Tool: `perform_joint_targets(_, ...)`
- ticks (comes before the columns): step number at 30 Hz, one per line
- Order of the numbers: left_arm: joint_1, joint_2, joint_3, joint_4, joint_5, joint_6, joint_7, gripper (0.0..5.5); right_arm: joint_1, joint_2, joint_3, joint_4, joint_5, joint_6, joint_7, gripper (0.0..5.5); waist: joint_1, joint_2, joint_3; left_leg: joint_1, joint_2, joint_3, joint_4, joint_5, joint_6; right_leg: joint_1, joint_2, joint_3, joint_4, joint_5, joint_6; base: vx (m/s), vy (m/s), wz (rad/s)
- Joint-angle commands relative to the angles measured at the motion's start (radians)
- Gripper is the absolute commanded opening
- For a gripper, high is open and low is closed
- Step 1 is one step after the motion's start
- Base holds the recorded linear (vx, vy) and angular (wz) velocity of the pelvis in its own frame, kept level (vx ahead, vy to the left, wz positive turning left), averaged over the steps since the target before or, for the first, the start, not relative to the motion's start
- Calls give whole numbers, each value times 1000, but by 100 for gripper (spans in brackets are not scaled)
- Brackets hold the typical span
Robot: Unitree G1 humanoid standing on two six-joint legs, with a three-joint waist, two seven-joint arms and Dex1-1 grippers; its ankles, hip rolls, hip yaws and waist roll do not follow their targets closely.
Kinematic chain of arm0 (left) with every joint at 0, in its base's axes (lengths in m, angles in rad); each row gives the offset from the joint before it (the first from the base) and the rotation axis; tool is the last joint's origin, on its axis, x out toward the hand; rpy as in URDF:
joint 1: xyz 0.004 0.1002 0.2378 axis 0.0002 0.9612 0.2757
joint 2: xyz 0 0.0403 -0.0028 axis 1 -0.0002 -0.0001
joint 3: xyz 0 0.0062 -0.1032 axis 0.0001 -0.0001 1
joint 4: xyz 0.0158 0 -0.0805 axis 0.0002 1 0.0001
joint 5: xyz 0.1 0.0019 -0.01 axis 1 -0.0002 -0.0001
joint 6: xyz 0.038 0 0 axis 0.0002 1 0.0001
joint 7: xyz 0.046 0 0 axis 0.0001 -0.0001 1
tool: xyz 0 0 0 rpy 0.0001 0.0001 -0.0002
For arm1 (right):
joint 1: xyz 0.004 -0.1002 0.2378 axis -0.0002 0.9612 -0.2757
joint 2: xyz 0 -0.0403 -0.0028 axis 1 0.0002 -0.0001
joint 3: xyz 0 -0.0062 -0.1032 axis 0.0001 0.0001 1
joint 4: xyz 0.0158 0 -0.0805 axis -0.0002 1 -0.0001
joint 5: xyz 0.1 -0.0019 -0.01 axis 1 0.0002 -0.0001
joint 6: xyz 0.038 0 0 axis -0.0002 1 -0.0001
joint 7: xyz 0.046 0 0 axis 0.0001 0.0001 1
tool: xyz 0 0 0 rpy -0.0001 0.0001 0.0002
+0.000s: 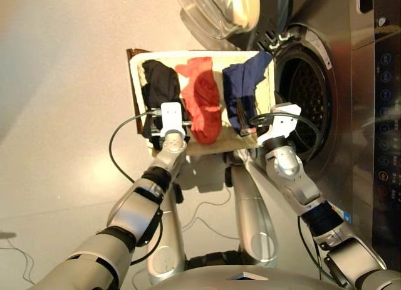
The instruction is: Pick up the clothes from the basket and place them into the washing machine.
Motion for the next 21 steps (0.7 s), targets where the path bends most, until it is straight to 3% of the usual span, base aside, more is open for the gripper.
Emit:
perform_joint_targets(1,-56,5,36,34,4,-36,27,550,20,-21,-21,-152,-42,-89,-2,550,-13,-6,-15,-61,27,-41,223,-133,11,25,19,27,39,-11,66,0,0,0)
perform_joint_targets(6,-104,49,64,64,-4,-30,41,550,7,-27,-43,-159,-35,-103,-15,550,-20,-2,-14,-133,39,-59,284,-151,6,-44,28,19,99,-32,62,0,0,0)
perform_joint_targets(21,-214,147,67,144,7,-8,8,550,12,-45,-58,-204,10,-119,24,550,-28,1,-37,-283,47,-87,365,-156,1,-182,19,10,170,-36,63,0,0,0)
